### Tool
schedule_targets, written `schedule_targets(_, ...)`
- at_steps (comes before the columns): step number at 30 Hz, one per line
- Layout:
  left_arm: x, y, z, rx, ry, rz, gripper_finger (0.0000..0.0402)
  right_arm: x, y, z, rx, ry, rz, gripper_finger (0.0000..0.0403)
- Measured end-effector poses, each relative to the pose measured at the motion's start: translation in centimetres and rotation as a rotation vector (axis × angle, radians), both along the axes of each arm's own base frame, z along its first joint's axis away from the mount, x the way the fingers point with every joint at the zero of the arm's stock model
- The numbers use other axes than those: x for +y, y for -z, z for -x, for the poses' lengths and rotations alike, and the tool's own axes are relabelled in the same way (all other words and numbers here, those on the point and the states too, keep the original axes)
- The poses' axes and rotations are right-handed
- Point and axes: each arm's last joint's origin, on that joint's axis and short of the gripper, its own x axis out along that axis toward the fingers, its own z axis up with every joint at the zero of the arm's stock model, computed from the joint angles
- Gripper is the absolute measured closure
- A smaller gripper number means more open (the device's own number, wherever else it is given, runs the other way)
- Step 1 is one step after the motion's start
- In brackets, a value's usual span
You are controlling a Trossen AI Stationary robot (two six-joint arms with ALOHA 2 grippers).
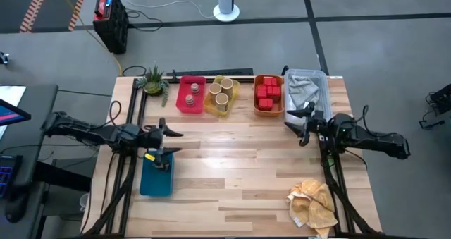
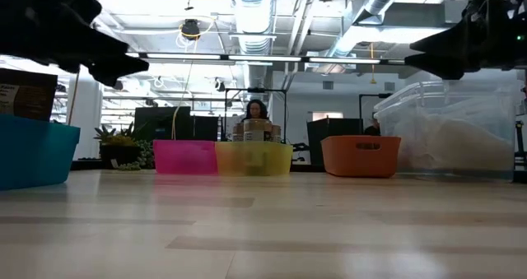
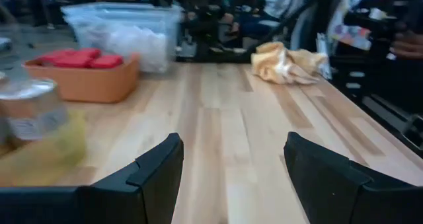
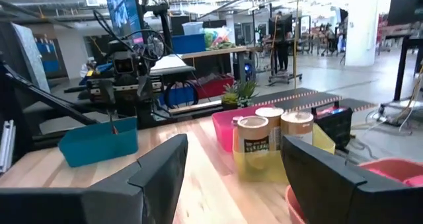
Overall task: Sort spices by type
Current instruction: Return to Home Position
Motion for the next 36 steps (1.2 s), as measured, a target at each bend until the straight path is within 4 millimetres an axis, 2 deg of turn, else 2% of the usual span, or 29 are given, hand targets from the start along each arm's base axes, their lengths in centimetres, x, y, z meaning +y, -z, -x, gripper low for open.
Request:
schedule_targets(5, -0.4, 1.5, 0.5, 0.013, 0.044, 0.000, 0.0153, 0.0, 0.1, 0.0, -0.007, -0.007, -0.061, 0.0127)
schedule_targets(9, -0.6, 1.9, 0.6, 0.015, 0.061, -0.007, 0.0153, 0.0, 0.1, 0.0, -0.034, -0.012, -0.138, 0.0127)
schedule_targets(18, -0.5, 1.8, 0.6, 0.014, 0.040, -0.060, 0.0152, 0.0, 0.1, 0.0, -0.056, -0.014, -0.193, 0.0127)
schedule_targets(36, -0.5, 1.8, 0.6, 0.020, 0.035, -0.020, 0.0152, 0.0, 0.1, 0.0, -0.053, -0.015, -0.196, 0.0127)
